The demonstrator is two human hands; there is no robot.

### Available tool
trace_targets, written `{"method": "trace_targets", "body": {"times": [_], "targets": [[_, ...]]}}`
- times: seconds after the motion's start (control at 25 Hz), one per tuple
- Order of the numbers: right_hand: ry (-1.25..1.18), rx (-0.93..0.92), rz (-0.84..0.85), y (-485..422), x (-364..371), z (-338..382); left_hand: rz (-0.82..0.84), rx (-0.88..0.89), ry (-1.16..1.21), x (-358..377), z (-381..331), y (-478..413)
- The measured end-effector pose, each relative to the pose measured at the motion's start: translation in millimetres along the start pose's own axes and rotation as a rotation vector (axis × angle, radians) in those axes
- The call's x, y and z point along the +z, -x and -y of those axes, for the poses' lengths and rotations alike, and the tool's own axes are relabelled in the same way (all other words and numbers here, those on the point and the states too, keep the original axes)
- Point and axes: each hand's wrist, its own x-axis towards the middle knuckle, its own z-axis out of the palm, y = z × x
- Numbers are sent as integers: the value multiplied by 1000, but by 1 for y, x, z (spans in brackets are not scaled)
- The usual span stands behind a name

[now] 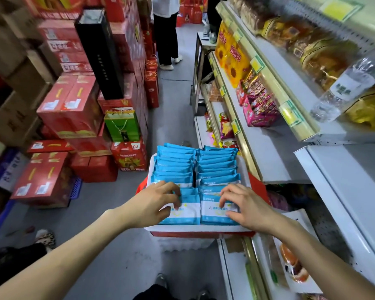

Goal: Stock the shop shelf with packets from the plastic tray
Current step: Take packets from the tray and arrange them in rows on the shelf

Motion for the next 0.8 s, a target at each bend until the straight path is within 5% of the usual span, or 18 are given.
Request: {"method": "trace_targets", "body": {"times": [0.48,0.8], "targets": [[-88,85,294,-18,-15,9,214,2,211,-10,10,-15],[-92,92,317,-24,-24,11,272,-8,312,-19,14,-19]]}}
